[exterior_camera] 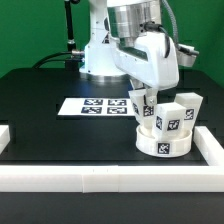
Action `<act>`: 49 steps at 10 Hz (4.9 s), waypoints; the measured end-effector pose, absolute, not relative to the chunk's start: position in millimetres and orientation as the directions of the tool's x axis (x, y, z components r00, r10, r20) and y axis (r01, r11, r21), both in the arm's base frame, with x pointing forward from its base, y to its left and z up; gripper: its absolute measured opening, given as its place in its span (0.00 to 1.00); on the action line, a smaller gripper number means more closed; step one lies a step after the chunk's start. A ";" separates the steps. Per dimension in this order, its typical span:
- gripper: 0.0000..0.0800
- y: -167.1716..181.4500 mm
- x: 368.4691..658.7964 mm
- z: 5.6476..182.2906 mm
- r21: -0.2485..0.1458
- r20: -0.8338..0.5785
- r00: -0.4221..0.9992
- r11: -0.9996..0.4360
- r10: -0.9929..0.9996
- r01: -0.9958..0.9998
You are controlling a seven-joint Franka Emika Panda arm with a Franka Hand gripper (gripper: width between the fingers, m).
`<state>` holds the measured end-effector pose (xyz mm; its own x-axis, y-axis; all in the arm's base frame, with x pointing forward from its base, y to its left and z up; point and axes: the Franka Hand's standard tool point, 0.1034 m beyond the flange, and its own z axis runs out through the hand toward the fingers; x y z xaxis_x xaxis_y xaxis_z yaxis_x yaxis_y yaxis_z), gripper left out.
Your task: Assemble stool
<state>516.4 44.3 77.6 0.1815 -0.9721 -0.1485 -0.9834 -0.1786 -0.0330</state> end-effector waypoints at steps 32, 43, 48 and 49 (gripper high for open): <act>0.81 88.3 527.8 105.8 -0.083 -0.039 0.998 -0.996 0.042 0.039; 0.45 60.5 510.2 80.8 -0.013 0.043 0.926 -0.927 0.374 0.375; 0.42 60.0 510.1 80.5 -0.014 0.042 0.942 -0.943 0.332 0.333; 0.42 60.1 510.1 80.5 -0.015 0.042 0.946 -0.946 0.322 0.323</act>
Offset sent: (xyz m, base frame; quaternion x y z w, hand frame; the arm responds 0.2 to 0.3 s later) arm -0.0149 -0.0001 -0.0055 0.0348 -0.0099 0.4188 0.9073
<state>510.1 60.1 80.5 0.9459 0.3218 0.0421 0.3226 -0.9464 -0.0148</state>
